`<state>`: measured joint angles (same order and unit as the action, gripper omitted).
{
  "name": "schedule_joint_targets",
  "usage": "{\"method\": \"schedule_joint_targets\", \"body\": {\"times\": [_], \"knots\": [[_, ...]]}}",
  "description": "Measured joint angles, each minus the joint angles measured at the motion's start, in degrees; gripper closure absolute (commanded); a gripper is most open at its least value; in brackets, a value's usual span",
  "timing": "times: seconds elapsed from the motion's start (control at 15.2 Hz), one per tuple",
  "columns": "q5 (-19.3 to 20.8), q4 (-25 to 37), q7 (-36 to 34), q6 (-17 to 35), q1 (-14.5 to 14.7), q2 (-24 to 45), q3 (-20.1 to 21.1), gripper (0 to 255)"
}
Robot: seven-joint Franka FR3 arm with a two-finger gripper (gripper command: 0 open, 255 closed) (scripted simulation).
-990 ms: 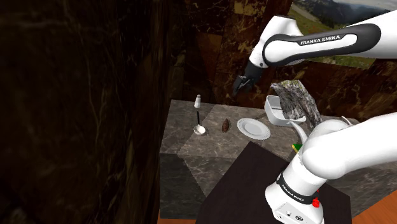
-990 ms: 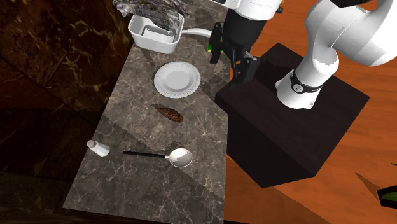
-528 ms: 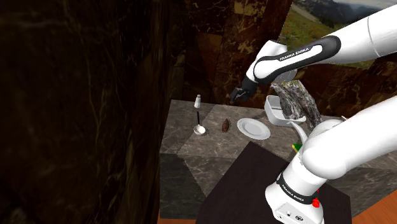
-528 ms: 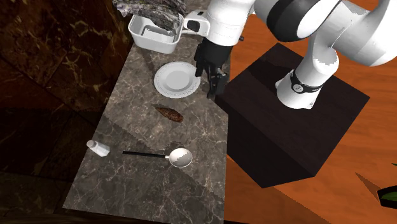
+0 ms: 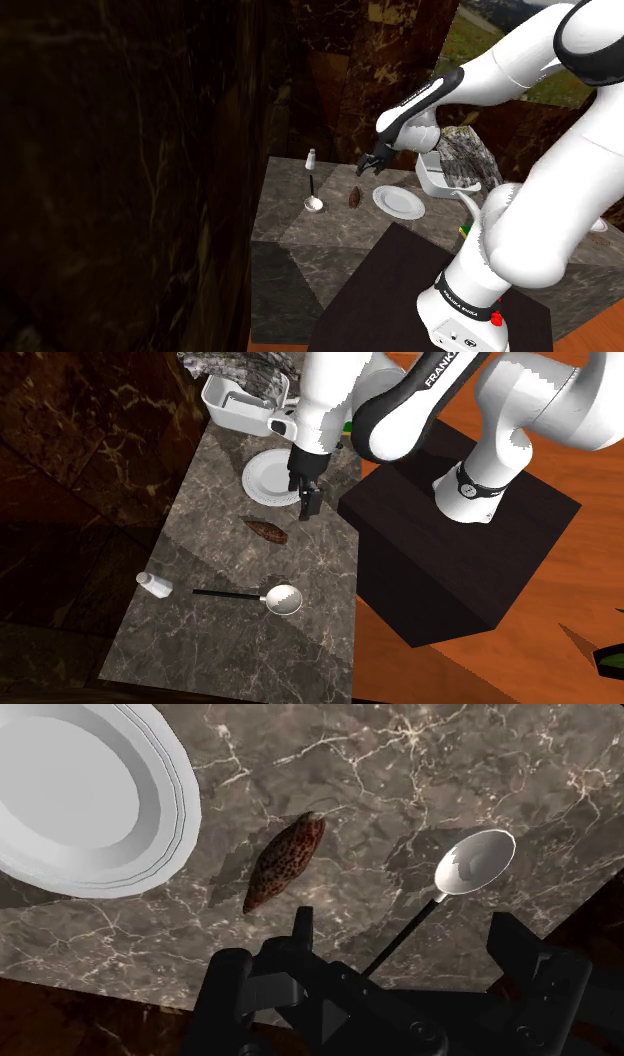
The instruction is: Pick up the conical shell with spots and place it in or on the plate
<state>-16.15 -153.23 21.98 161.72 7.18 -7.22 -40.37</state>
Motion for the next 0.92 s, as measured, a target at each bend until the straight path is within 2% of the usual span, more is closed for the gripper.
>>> {"method": "schedule_joint_targets", "body": {"times": [0.13, 0.2, 0.26, 0.33, 0.46, 0.66, 0.92], "knots": [[-16.1, 2.9, 12.3, 0.5, 4.8, 6.8, -3.6, 0], [-25.3, 4.9, 19.4, -0.1, 5.2, 10.5, -3.9, 0], [-34.7, 7.5, 26.8, -1.1, 3.9, 15.1, -2.3, 0], [-41.5, 9.3, 31.8, -1.8, 1.9, 18.1, -0.3, 0], [-51.9, 12.8, 39.8, -3.5, -2.5, 23.9, 3.2, 0], [-62.8, 17.6, 47.9, -6.0, -7.7, 31.2, 7.1, 0], [-68.3, 21.2, 51.1, -6.9, -9.7, 36.3, 9.5, 0]]}}
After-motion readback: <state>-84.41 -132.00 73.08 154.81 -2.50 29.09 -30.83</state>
